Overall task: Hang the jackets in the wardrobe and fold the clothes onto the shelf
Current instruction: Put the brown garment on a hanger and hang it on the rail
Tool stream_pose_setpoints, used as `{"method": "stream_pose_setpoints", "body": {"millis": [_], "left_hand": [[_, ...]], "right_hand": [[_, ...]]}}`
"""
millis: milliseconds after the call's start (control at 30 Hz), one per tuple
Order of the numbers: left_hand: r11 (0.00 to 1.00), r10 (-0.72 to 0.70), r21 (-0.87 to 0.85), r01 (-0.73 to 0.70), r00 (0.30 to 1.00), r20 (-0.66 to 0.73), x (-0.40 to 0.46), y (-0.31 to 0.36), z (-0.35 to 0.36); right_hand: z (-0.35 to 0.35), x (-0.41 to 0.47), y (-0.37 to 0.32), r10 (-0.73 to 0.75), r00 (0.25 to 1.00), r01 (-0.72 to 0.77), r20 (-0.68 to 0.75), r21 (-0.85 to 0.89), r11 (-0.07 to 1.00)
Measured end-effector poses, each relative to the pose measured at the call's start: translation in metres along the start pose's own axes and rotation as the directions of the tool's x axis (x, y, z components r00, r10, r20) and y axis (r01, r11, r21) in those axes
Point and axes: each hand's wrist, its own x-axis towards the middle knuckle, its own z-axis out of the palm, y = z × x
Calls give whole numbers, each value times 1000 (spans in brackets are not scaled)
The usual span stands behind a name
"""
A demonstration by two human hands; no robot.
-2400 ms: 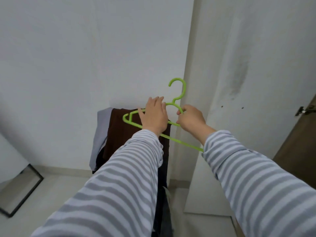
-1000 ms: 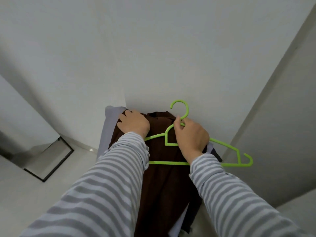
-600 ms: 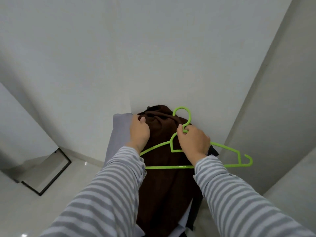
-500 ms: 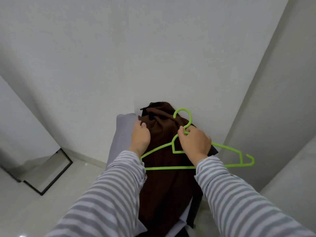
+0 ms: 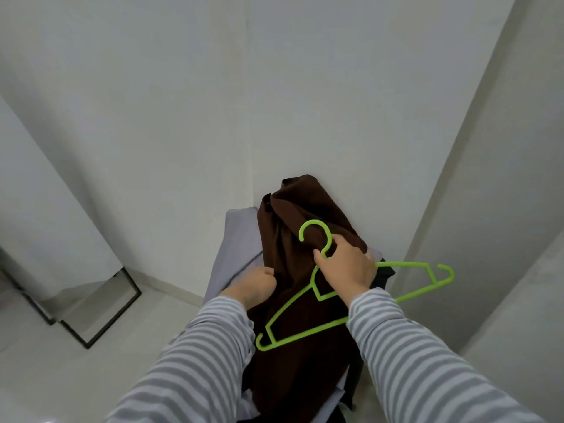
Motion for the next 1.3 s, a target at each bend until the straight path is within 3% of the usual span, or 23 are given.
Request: {"method": "stream_pose_setpoints", "body": {"millis": [100,233,300,400,467,567,733,867,1000,1200,1300], "left_hand": [[994,4,107,-1,1000,-28,0,4,-1],[993,113,81,-90,932,-345,7,28,-9],[990,111,-33,-135,907,-407,13,50,-12],[931,32,-327,-162,930,-367,15,89,-11],[914,-22,-386,-120,939,-343,18,103,-8],[966,-9,-249,-72,951,-310,21,106,-3],[964,170,-159,-212,955,-242,6,93,4],[964,233,-98,-246,965,-123,-14,81,4],[980,182,-87,-180,983,17,-31,68,3],[999,51,13,-51,997,62,-38,57,2],[998,46,-47,-49,997,-68,-30,56,-3]], "right_hand": [[8,3,2,15,1000,-14,24,-46,999],[15,3,14,19,1000,-19,23,6,1000],[14,1,22,18,999,-19,27,24,1000],[9,-5,35,-12,999,10,50,32,999],[3,-7,44,-52,996,51,67,16,999],[-10,-11,55,-78,993,76,86,26,997],[-30,-15,53,-44,998,36,41,187,982],[-42,-14,36,-39,999,38,1,188,981],[-43,-10,16,14,1000,-14,-2,146,989],[-25,-12,8,127,989,-132,76,60,990],[-22,-16,11,85,994,-89,71,53,995]]}}
